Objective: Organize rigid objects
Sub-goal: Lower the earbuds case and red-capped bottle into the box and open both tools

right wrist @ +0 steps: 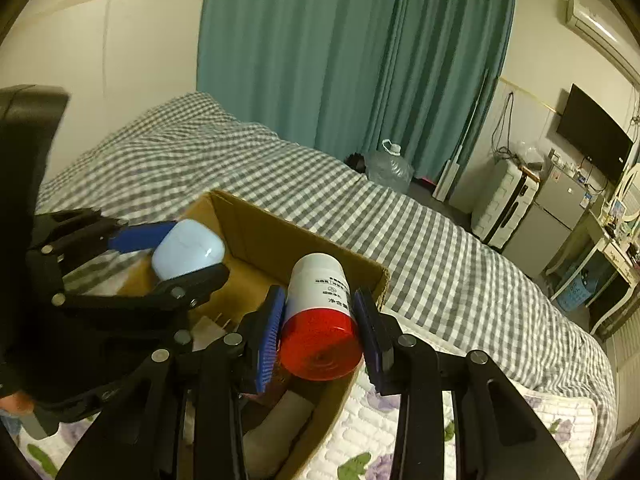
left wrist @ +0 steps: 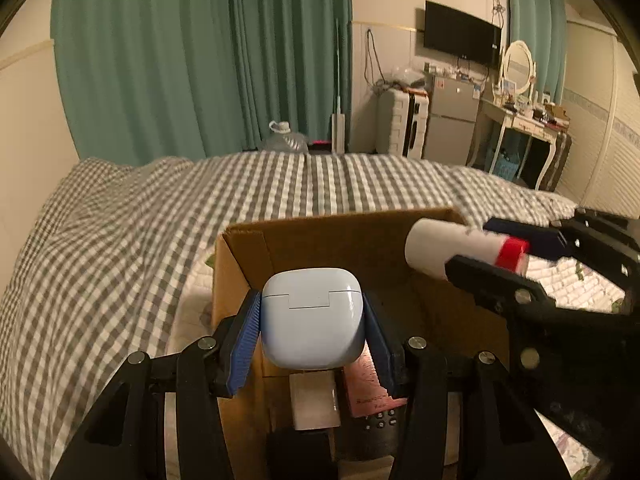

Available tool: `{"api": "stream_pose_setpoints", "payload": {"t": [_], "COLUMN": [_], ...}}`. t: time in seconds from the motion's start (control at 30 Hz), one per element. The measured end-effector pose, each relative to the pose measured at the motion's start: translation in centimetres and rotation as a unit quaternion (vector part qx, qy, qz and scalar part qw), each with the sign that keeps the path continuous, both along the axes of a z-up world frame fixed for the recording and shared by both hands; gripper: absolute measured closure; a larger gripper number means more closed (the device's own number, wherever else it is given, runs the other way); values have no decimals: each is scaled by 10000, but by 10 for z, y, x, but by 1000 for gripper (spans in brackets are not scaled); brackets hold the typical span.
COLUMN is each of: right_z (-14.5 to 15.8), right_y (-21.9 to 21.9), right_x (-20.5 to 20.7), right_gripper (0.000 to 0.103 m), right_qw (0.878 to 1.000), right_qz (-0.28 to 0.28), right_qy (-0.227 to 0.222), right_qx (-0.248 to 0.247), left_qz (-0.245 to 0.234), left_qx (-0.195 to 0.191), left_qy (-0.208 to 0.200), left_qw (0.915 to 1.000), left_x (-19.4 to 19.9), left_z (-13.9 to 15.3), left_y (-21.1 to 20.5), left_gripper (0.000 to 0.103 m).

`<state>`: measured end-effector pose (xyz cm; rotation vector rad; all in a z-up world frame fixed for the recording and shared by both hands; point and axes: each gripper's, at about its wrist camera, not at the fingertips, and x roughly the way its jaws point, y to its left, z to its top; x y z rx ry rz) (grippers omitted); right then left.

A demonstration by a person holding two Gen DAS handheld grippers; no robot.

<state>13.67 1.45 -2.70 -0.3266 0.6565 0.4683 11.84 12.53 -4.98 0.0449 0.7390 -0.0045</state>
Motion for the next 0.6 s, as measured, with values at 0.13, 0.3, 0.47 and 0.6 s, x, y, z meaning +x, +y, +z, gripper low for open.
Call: {"api": "stream_pose_setpoints", "payload": {"t": [0.13,0.3,0.47,0.6], "right_z": [-8,-18,-25,-30], "right_y": [4,11,10,10], "right_x": [18,37,45,50], "right_gripper": [67,68,68,68], "right_qw": [10000,9998,9996,9997], "right_qz": [-28,-99,-115,-109], "right_qy": [1,178,249,224], "right_qx": [-18,-24,20,63], "left_qz": [-50,-197,-272,-267], "left_qx": [182,411,562,547], "left_qy": [158,379,475,556], "left_qw": [9997,9982,9969,9966], "left_x": [12,29,36,40], "left_z": [-8,-15,-21,-28], "left_y": [-1,-8,-14,-14], "left_gripper": [52,52,52,52]}}
